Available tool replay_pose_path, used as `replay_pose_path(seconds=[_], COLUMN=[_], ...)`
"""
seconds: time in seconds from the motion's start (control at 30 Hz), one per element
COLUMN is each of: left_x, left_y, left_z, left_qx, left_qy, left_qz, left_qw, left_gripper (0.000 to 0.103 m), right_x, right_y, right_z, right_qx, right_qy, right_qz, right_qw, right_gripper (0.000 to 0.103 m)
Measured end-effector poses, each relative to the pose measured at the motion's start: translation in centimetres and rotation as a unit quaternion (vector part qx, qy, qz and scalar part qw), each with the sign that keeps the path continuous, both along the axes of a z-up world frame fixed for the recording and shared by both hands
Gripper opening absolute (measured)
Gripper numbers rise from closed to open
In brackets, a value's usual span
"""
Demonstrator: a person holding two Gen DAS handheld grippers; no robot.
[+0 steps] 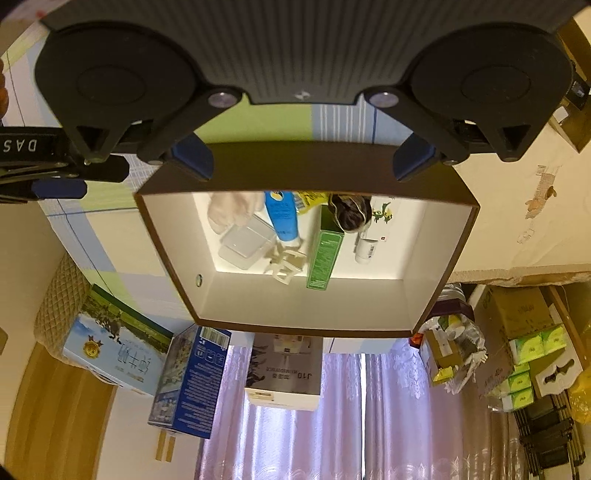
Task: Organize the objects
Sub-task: 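Open both tools and withdraw them from the brown box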
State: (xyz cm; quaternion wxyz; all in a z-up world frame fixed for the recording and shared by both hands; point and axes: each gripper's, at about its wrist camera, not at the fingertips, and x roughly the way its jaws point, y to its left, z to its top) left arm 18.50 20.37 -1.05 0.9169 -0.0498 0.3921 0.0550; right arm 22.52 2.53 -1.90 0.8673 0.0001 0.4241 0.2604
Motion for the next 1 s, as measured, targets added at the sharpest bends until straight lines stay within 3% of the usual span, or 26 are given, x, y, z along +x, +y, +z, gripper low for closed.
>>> replay_pose_path(seconds=[0.3, 1.0], left_x=[-3.3, -10.8], left_y=[-4.9, -14.8], left_z=[0.5, -0.2], left_qx=[0.017, 0.005], left_qy=[-0.003, 0.023], left_qz=[-0.005, -0.015], left_qw=[0.9998, 0.9996], left_gripper=[0.102, 0.102], right_x=[-3.3, -11.4], right_y=[-5.0, -14.4], right_z=[0.5, 0.7], right_qx=[0.004, 0.005], right_qy=[-0.005, 0.002], right_qz=[-0.009, -0.019], right_qw=[1.000, 1.000], right_gripper=[0.074, 0.074])
